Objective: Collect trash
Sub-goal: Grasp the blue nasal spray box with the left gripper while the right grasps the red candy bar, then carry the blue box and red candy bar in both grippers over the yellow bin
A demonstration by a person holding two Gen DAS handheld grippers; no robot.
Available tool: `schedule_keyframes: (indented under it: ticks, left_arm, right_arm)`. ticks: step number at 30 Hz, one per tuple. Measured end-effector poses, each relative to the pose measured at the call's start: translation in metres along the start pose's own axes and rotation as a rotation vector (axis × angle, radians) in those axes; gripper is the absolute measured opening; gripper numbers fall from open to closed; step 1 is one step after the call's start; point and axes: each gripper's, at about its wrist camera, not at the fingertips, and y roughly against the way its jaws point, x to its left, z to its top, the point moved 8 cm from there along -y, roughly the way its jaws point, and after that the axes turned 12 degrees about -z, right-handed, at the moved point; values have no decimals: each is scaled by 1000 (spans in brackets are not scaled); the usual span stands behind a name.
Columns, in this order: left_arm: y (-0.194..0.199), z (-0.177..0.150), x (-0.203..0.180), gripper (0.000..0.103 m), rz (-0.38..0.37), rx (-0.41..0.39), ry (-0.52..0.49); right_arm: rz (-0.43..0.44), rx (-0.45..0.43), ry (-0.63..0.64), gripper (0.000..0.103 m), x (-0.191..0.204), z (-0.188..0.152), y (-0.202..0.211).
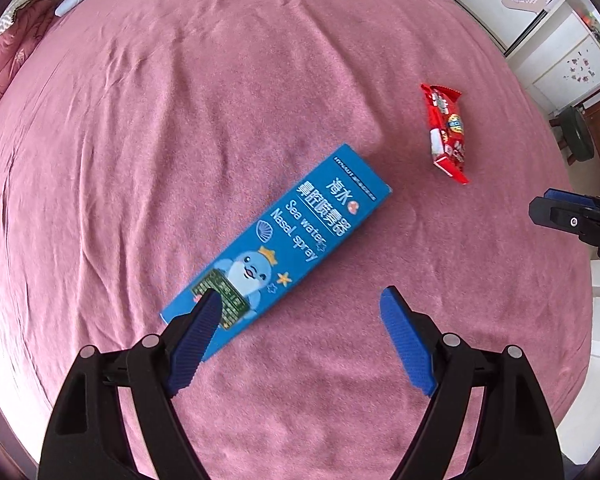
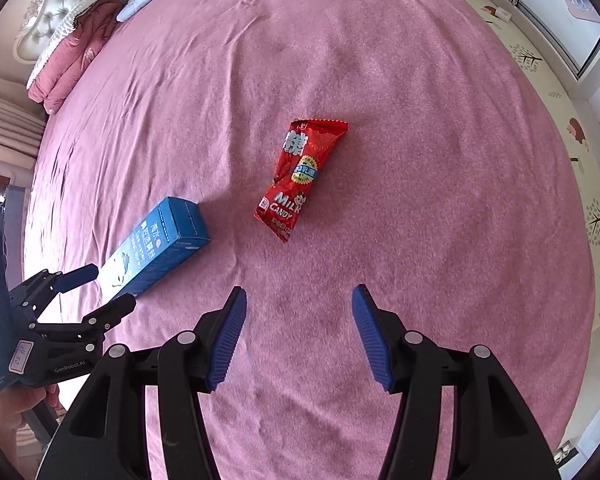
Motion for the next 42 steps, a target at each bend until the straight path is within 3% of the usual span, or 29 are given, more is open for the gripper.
schedule_keyframes:
  ticks: [9,18,24,25,26,27,31,42]
  left_arm:
    - [-33,21,26,84,-21,61,-20]
    - [-67,19,31,84,-45,123,-15]
    - [-80,12,41,71,-30,125,41]
    - [-80,12,43,68,-38,117,66]
    - [-79,9,45,66,-42,109,87]
    - [-78,8,46,62,-42,102,102]
    - [-74,-2,51,54,-71,80,155]
    - [-67,-64,18,52,-193,40,308]
  right_arm:
    - [3,9,-6,56,12,34,-23]
    - [-13,39,-34,56,10,53,-47]
    - [-21,74,-26,55,13,55,-63]
    - [-18,79,-22,48,15,55,-65]
    - [-11,82,-14,35,16,54,-67]
    - [-3,88,0,31,19,52,-67]
    - [13,85,36,30,24,40,-65]
    - [32,122,39,30,3,-28,-42]
